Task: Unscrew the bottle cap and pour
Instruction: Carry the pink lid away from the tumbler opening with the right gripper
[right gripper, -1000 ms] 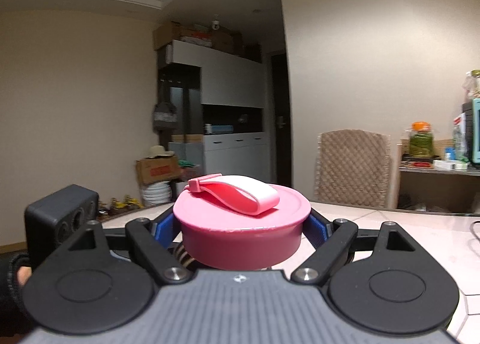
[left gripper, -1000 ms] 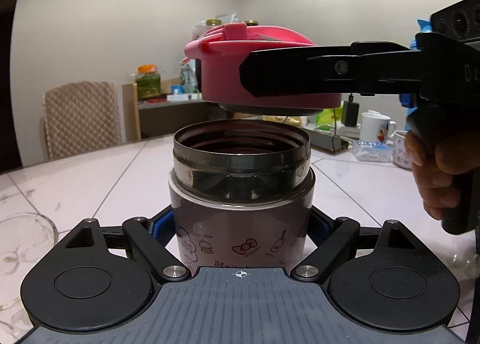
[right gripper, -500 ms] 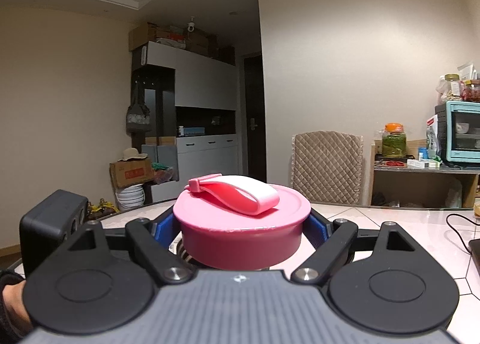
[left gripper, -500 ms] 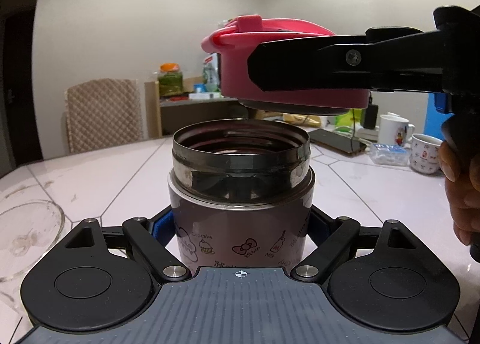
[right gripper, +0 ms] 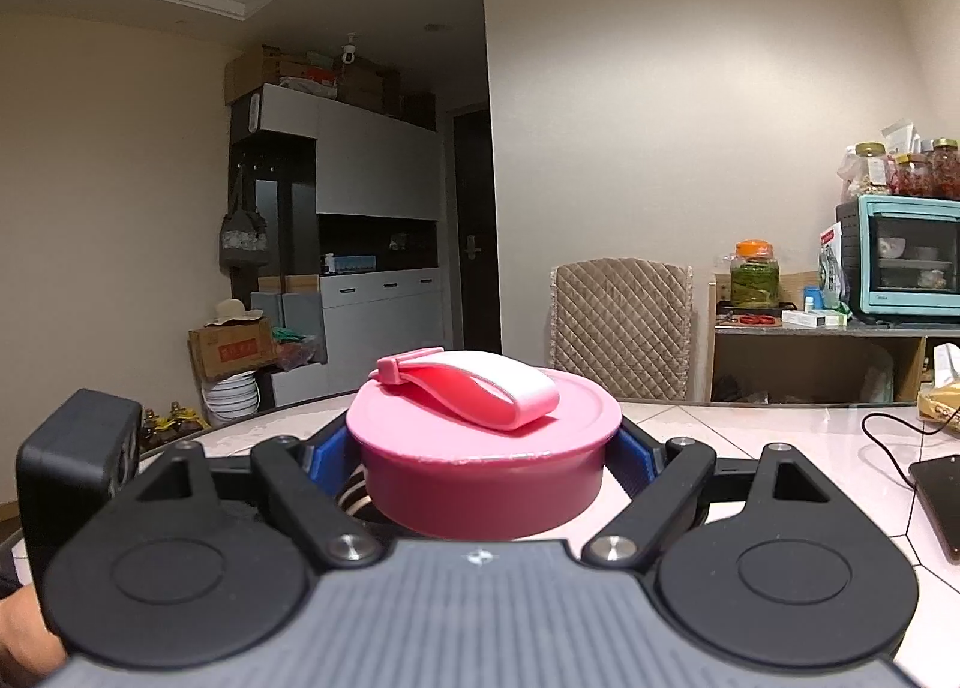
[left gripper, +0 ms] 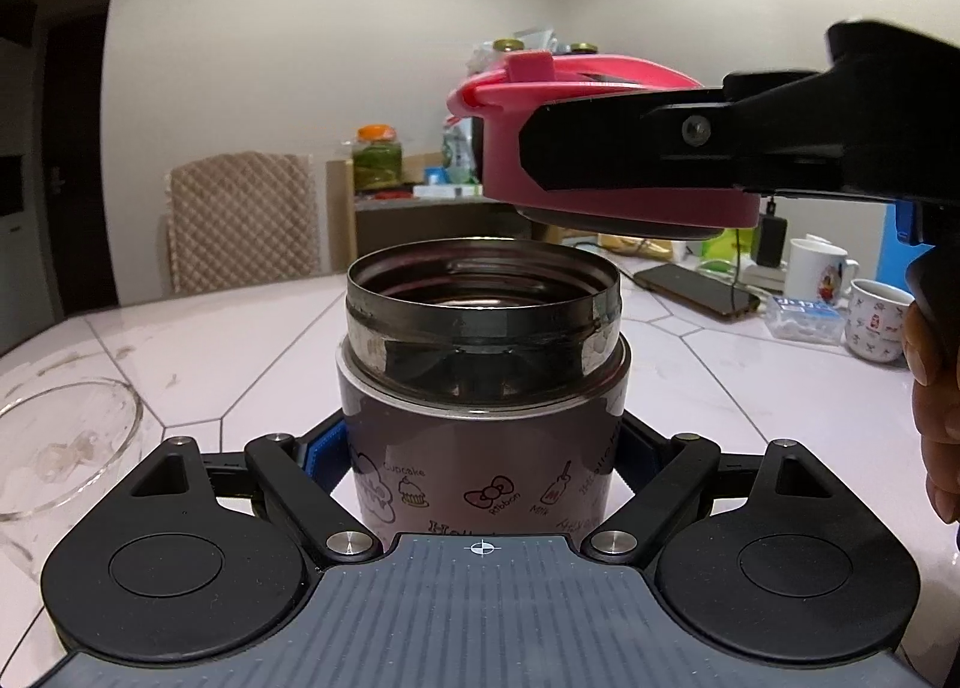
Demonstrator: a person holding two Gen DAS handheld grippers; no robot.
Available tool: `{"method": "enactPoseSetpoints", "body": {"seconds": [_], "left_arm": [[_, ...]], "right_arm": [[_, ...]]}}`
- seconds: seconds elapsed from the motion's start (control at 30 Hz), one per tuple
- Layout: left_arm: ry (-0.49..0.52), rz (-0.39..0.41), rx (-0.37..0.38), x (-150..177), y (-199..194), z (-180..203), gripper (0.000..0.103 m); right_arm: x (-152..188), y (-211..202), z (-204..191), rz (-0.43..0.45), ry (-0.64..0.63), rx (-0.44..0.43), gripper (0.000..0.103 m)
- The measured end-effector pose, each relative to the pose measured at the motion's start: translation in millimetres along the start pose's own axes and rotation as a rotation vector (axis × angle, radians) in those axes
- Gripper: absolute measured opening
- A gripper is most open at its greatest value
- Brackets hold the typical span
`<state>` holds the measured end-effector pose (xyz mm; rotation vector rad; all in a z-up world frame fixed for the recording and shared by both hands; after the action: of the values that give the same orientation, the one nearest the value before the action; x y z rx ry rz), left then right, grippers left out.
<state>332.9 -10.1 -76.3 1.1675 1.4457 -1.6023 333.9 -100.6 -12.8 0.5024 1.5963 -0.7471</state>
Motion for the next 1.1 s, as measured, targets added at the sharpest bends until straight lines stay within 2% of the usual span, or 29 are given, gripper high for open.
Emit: {"method": "enactPoseSetpoints", "body": {"seconds": [0.47,1.1], "left_arm": [[-0.026,0.012,-0.053,-1,-1,2,0.090],[-0.045,0.004,-0.107,-1,-4,-4,0.090]], "right_arm": [[2,-8,8,0.007,0.018,0.054,0.085],[5,-12,15,0.019,0.033,0.070,0.085]]}}
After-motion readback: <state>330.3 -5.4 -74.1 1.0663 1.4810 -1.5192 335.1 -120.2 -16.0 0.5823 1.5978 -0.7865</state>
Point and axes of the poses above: each gripper's, at about its wrist camera, not at the fingertips, and y roughly the way its jaws point, z to its right, x to its underside, the point moved 9 cm from there along y, roughly the way its jaws point, and after that the axes turned 2 degrees about -z, right-handed, at the moved point
